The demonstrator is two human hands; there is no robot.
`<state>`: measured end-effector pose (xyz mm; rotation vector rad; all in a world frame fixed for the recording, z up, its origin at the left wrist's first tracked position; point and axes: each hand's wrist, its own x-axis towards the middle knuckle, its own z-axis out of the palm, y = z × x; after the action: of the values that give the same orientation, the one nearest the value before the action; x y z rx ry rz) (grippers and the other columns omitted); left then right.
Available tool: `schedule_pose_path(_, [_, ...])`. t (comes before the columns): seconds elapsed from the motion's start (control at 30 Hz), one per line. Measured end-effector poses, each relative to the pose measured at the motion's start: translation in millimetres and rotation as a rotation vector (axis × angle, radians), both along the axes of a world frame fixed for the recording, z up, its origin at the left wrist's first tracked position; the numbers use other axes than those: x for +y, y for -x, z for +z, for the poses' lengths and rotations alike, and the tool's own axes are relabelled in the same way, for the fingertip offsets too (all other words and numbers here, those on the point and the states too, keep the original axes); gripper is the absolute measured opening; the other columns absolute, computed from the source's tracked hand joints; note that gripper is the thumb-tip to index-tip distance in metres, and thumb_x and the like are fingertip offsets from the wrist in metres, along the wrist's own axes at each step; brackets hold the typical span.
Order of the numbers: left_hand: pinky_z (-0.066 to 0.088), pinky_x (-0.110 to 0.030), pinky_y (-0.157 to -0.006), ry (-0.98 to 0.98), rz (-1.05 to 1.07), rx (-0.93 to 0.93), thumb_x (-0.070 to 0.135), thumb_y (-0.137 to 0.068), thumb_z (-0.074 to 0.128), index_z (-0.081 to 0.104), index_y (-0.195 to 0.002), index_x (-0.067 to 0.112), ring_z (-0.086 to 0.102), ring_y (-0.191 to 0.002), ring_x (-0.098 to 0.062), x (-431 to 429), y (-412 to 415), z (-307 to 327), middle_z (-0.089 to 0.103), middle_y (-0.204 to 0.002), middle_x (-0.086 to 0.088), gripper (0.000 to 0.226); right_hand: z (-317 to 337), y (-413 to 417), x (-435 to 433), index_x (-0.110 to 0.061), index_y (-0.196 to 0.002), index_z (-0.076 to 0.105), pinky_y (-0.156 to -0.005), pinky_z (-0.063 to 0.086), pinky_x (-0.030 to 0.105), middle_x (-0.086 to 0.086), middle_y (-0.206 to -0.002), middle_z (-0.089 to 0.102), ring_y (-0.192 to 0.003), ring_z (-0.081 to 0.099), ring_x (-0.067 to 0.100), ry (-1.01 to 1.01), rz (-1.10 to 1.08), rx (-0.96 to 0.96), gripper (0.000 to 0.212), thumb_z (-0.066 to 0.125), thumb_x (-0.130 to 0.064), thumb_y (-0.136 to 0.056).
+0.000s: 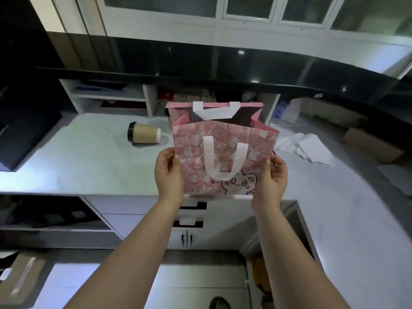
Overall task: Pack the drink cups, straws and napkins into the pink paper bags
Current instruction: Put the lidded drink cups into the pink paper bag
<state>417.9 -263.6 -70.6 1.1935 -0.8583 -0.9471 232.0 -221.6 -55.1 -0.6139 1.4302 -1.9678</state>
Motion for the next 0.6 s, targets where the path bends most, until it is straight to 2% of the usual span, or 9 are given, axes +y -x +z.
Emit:
schedule_pose_path(0.07, [0.051,-0.031,-0.093,0.012,0.02,0.006,0.007,-0.098,0.052,0.058,-0.1,0.033,0.063,-0.099,-0.01,-26.9,8.8,1.0,0.066,-0.106,0.006,0.027,-0.8,9.3,-30.4,-0.025,-0.096,0.061,-0.09,0.054,0.04,0.001,-0.105,0.067,-0.097,0.063,0.018,0.02,0.011,-0.014,0.014,0.055,-0.013,-0.098])
schedule_pose_path(0.13, [0.051,-0.036,-0.096,0.014,0.045,-0.011,0.006,-0.098,0.052,0.058,-0.1,0.034,0.063,-0.104,-0.015,-52.4,14.9,-2.8,0.067,-0.11,0.001,0.029,-4.6,18.3,-57.0,-0.022,-0.095,0.06,-0.082,0.054,0.032,-0.004,-0.098,0.067,-0.09,0.064,0.011,0.042,0.054,-0.034,0.014,0.053,-0.011,-0.098])
schedule_pose_path(0.27, [0.051,-0.044,-0.097,-0.029,0.064,-0.087,0.005,-0.097,0.052,0.058,-0.1,0.034,0.063,-0.103,-0.018,-85.0,17.3,-19.0,0.066,-0.109,-0.001,0.03,-24.3,34.9,-95.7,-0.015,-0.094,0.056,-0.063,0.05,0.016,-0.003,-0.089,0.062,-0.069,0.061,-0.003,-0.016,0.13,-0.046,0.015,0.049,-0.003,-0.099])
schedule_pose_path(0.33, [0.052,-0.041,-0.094,-0.054,0.046,-0.119,0.006,-0.098,0.052,0.058,-0.1,0.03,0.062,-0.098,-0.013,-87.7,15.1,-27.6,0.066,-0.104,0.002,0.025,-36.4,42.1,-104.8,-0.014,-0.092,0.057,-0.063,0.047,0.017,-0.002,-0.087,0.061,-0.069,0.059,0.0,-0.047,0.171,-0.068,0.018,0.048,0.0,-0.098])
schedule_pose_path(0.43, [0.051,-0.025,-0.084,-0.038,0.008,-0.124,0.012,-0.1,0.052,0.059,-0.109,0.019,0.062,-0.094,-0.004,-85.5,9.5,-30.8,0.065,-0.105,0.002,0.013,-37.7,52.3,-114.1,-0.015,-0.089,0.06,-0.067,0.048,0.02,-0.002,-0.086,0.063,-0.074,0.06,0.006,-0.061,0.212,-0.086,0.024,0.045,0.003,-0.096])
schedule_pose_path(0.5, [0.049,-0.018,-0.081,0.018,0.023,-0.162,0.019,-0.102,0.049,0.058,-0.113,0.013,0.061,-0.094,-0.001,-90.2,0.6,-22.6,0.063,-0.105,0.001,0.016,-22.8,60.3,-123.1,-0.015,-0.092,0.062,-0.071,0.049,0.023,0.001,-0.092,0.066,-0.082,0.062,0.011,-0.028,0.22,-0.048,0.021,0.047,-0.001,-0.094])
schedule_pose_path(0.6, [0.05,-0.033,-0.088,0.159,0.043,-0.295,0.025,-0.1,0.046,0.061,-0.108,0.01,0.062,-0.102,-0.018,-108.9,-19.0,4.9,0.064,-0.105,-0.005,0.023,22.2,66.0,-142.1,-0.028,-0.09,0.068,-0.07,0.048,0.028,0.005,-0.109,0.07,-0.095,0.064,0.021,0.005,0.251,0.134,0.02,0.055,-0.013,-0.093])
